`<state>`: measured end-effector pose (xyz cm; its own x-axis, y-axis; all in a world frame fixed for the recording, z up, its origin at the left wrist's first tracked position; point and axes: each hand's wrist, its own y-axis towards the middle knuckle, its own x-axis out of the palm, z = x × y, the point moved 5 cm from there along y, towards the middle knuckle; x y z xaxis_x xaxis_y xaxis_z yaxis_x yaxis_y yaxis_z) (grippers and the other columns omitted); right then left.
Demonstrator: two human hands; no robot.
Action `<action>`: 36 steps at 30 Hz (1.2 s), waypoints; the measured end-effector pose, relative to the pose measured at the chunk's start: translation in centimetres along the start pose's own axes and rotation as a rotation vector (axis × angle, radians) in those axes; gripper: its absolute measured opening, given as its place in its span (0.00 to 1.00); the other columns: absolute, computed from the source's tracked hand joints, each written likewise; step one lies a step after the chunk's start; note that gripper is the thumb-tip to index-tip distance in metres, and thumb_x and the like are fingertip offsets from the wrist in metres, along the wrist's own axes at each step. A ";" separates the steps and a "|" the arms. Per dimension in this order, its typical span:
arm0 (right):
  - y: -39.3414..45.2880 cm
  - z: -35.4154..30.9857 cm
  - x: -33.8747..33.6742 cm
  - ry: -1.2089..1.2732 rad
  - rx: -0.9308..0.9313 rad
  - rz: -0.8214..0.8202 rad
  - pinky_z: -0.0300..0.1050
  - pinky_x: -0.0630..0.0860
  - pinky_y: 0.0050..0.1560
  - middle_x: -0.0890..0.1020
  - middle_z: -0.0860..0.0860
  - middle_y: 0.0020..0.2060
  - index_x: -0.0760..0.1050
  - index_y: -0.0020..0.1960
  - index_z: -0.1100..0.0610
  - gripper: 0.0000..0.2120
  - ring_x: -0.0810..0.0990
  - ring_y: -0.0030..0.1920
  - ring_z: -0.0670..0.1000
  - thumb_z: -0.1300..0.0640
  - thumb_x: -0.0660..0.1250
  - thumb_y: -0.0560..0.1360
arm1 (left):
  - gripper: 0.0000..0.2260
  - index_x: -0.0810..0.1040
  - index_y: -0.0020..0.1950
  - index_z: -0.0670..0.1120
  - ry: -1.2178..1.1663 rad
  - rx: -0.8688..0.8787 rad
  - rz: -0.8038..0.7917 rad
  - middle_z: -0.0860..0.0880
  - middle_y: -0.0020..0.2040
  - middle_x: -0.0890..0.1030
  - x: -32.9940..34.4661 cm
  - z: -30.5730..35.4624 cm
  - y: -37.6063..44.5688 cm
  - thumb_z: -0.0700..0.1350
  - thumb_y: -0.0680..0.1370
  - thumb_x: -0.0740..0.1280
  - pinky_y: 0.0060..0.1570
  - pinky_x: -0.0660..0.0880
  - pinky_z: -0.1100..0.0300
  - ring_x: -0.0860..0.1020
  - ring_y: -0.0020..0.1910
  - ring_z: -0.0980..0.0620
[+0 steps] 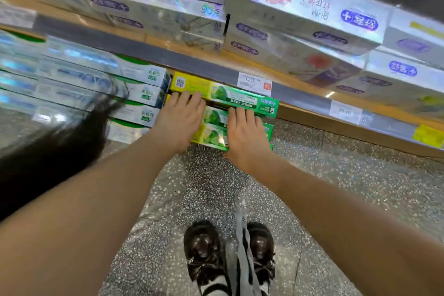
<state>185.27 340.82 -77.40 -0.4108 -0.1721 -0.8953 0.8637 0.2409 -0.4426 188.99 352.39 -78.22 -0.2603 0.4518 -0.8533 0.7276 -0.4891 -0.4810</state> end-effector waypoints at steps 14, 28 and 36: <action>-7.7 4.1 -21.0 0.000 -0.067 0.175 0.47 0.76 0.39 0.79 0.56 0.42 0.75 0.54 0.64 0.45 0.78 0.40 0.59 0.45 0.79 0.41 | 0.32 0.63 0.67 0.39 -0.126 -0.032 0.291 0.41 0.63 0.71 -20.0 -6.3 -9.9 0.51 0.69 0.71 0.61 0.65 0.49 0.70 0.62 0.43; -29.5 -6.9 -69.6 -0.013 -0.466 0.544 0.46 0.79 0.36 0.80 0.48 0.41 0.72 0.55 0.55 0.46 0.82 0.39 0.50 0.32 0.72 0.43 | 0.32 0.68 0.49 0.47 -0.154 -0.399 0.409 0.50 0.41 0.76 -58.0 -22.7 -50.6 0.63 0.51 0.70 0.35 0.76 0.56 0.80 0.39 0.49; -42.5 -16.2 -86.6 -0.099 -0.879 0.810 0.53 0.67 0.57 0.72 0.55 0.60 0.62 0.71 0.57 0.40 0.72 0.60 0.59 0.36 0.64 0.66 | 0.30 0.76 0.45 0.42 0.134 -0.727 0.631 0.46 0.37 0.77 -68.4 -24.5 -71.2 0.65 0.59 0.55 0.29 0.74 0.53 0.78 0.33 0.45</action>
<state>179.44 360.93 18.09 0.2175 0.2671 -0.9388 0.3499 0.8766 0.3304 170.55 374.57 19.29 0.3540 0.3682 -0.8597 0.9348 -0.1104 0.3376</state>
